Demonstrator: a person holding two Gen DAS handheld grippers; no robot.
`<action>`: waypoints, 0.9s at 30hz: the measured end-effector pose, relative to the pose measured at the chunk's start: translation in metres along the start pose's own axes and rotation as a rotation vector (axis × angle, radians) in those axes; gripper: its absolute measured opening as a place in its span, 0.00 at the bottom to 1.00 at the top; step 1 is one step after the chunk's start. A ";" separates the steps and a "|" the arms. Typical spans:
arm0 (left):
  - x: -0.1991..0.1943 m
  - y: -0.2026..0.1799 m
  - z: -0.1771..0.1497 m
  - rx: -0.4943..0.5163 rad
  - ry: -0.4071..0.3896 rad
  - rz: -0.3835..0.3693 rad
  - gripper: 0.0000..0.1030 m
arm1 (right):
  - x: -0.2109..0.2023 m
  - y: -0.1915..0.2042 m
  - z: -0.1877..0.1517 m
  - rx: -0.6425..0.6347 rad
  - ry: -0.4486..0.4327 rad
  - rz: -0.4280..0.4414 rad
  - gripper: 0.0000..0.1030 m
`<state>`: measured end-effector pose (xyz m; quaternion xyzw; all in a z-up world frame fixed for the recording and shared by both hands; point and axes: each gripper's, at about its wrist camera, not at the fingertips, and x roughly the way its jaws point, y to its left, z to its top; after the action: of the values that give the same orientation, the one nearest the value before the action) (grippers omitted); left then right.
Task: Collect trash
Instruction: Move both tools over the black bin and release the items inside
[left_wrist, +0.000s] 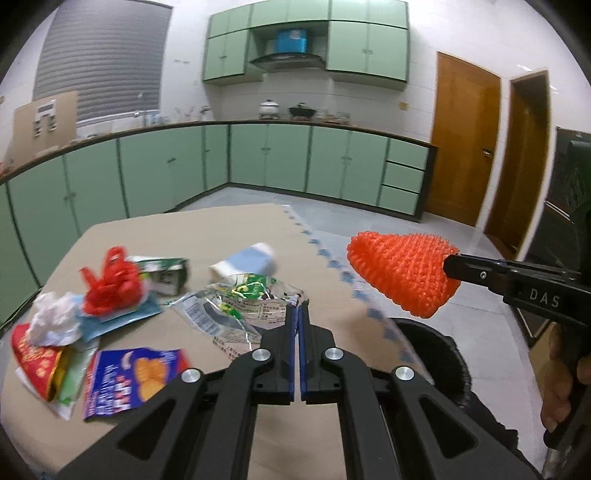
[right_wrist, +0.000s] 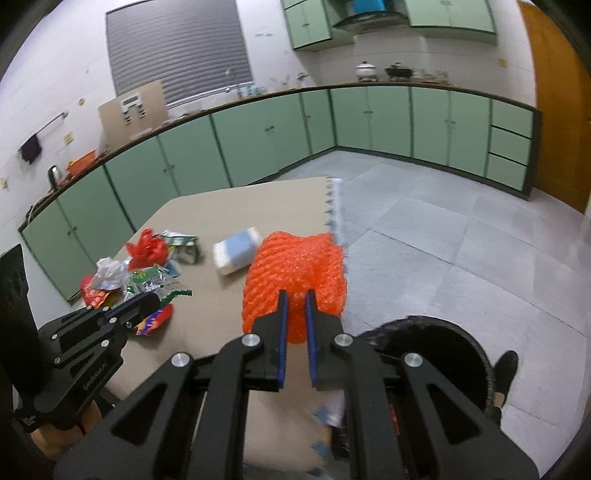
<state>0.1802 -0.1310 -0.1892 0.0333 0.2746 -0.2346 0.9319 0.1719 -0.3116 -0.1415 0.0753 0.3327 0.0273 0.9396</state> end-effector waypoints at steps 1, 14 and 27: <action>0.002 -0.007 0.002 0.009 0.001 -0.011 0.02 | -0.003 -0.006 -0.001 0.005 -0.002 -0.010 0.07; 0.035 -0.091 0.013 0.123 0.043 -0.168 0.02 | -0.025 -0.087 -0.034 0.119 0.005 -0.164 0.07; 0.108 -0.171 -0.005 0.212 0.179 -0.291 0.02 | 0.011 -0.158 -0.089 0.252 0.128 -0.258 0.07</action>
<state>0.1796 -0.3271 -0.2387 0.1118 0.3319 -0.3906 0.8513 0.1247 -0.4555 -0.2424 0.1474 0.3993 -0.1305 0.8954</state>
